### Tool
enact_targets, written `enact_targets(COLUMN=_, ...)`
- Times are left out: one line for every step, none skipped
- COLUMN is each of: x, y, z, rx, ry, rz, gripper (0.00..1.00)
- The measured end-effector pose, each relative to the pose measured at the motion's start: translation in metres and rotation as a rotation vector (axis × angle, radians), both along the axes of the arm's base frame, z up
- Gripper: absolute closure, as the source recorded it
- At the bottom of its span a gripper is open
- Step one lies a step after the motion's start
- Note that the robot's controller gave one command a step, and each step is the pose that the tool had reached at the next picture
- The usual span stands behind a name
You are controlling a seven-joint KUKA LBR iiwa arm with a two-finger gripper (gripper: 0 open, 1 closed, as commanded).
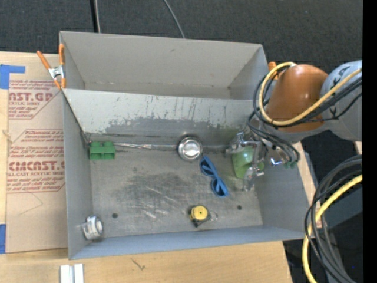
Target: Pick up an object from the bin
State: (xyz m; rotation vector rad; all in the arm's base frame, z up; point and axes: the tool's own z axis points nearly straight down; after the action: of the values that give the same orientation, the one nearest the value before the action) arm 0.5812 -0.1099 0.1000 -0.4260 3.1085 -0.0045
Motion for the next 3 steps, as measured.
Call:
enact_targets(x=0.012, y=0.002, z=-0.027, rx=0.002, ry=-0.003, rz=0.198, gripper=0.00)
enact_targets(x=0.007, y=-0.021, z=-0.026, rx=0.003, ry=-0.010, rz=0.331, gripper=0.00)
enact_targets(x=0.009, y=-0.017, z=-0.025, rx=0.009, ry=-0.016, rz=0.333, gripper=1.00)
